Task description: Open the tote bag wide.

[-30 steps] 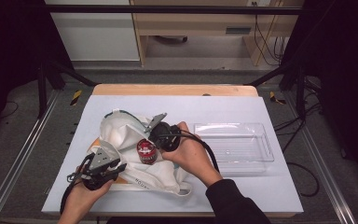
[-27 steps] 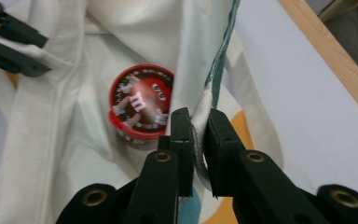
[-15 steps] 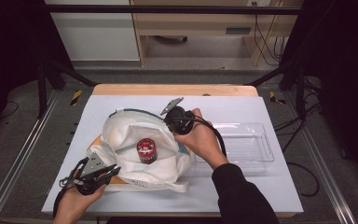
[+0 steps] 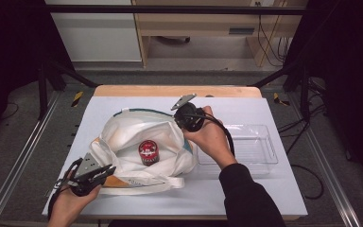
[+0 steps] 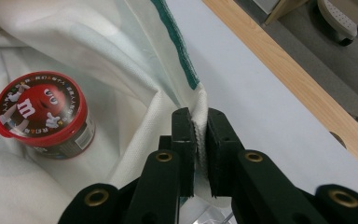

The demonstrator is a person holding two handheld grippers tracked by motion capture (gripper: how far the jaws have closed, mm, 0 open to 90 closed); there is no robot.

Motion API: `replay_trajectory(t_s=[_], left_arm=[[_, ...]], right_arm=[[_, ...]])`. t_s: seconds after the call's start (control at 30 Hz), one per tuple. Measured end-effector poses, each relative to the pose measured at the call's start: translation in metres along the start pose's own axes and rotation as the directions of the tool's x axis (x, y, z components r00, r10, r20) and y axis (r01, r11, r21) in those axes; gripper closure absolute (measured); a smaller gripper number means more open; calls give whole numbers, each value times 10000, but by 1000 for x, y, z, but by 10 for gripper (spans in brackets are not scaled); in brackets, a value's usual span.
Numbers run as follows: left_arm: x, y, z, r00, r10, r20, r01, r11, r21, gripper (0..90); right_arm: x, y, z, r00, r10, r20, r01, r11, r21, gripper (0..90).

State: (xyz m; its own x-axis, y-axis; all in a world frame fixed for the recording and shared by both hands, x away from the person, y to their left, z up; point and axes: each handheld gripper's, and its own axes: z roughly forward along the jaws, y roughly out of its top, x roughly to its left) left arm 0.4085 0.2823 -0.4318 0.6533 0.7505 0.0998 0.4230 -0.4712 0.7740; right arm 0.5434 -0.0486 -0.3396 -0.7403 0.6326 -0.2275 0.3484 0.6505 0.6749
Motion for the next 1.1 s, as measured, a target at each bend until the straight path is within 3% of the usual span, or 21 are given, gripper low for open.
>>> replay_trajectory(t_s=[0.4,0.6,0.7,1.0,1.1], left_arm=[[13,2,-2,9986,-102,-518,84,9994,-346,827],[12,-2,-1,9991,17,-421,-22,9999,-122,827],[11,-7,-6,9997,-116,-213,112,9998,-178,827],[5,-12,-11,9997,53,-250,-57,9999,-141,827],[5,-12,-12,9997,53,-251,-57,9999,-164,827]], right_arm=[[-8,-6,-11,10000,85,28,-85,10000,-53,836],[-7,-12,-3,10000,85,5,-85,9998,204,836],[-10,-16,-3,9992,388,-43,-388,9992,92,836],[-14,-13,-7,9994,334,131,-335,9994,32,836],[-16,-12,-4,9983,528,263,-528,9986,-7,836]])
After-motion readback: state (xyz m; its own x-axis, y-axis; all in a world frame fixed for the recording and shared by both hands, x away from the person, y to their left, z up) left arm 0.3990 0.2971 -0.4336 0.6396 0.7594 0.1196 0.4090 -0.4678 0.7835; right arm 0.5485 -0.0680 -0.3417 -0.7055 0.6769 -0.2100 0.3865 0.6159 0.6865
